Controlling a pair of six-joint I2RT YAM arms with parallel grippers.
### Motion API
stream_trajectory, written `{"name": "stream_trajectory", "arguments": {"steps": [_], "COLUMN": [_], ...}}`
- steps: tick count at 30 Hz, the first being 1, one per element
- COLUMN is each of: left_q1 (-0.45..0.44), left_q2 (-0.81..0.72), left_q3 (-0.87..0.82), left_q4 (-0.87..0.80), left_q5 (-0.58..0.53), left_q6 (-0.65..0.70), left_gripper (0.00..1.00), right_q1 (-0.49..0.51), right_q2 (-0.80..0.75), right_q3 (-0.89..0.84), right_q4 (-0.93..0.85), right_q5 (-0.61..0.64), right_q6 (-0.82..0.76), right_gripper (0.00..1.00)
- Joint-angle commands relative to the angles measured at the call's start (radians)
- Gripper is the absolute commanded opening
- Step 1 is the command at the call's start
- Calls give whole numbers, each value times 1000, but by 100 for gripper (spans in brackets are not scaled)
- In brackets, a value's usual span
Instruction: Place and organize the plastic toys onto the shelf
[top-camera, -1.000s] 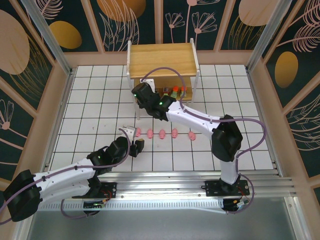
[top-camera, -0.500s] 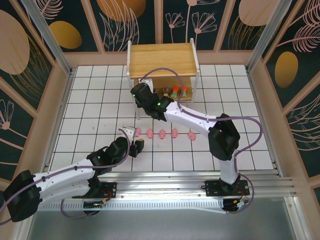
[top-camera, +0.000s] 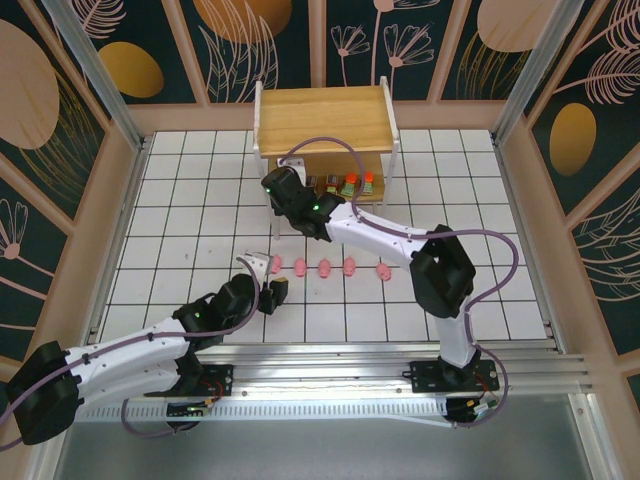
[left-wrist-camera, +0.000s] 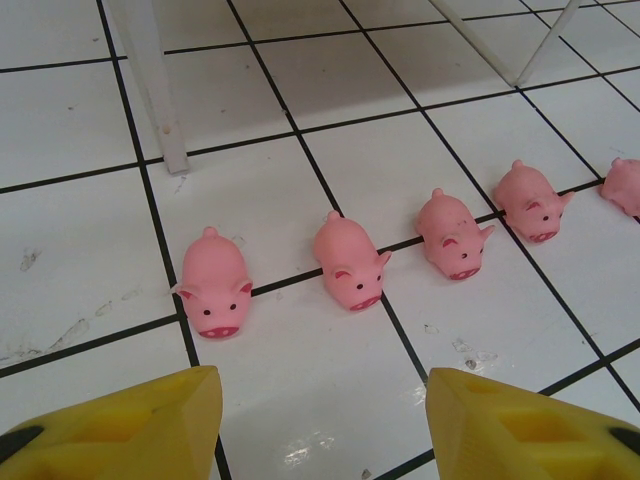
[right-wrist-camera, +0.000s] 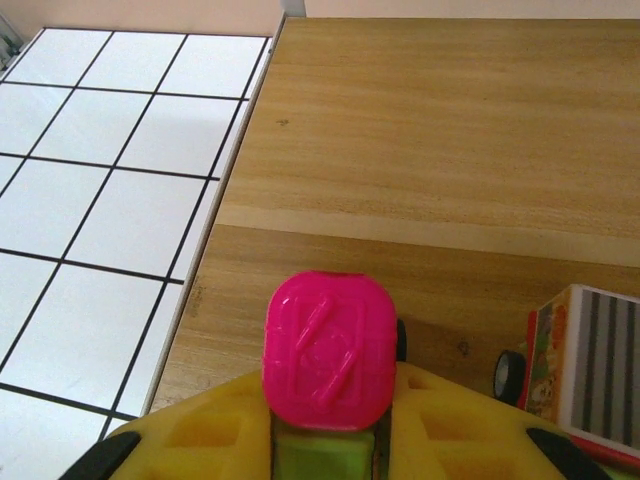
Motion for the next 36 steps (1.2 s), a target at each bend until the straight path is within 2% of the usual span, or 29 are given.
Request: {"name": "stream_trajectory", "arguments": {"steps": [1,7,18,36], "left_q1": [-6,-6,-6,-6], "left_q2": [-14,-11,-8,-3], "left_q3": [-14,-14,-13,-11], "left_q4": [21,21,22,23], "left_q5": [1,1,-2,-5], "left_q6": [12,12,10,10], "left_gripper": [56,56,57,57], "right_q1": [-6,-6,-6,35], "right_q2": [23,12,-16,-127], "right_q3": [15,16,10,-71], "right_q4": [1,2,5,22], "right_q5": [-5,-7,6,34], "right_q6": [-6,-11,-20,-12], "right_gripper": [28,35,39,39]}}
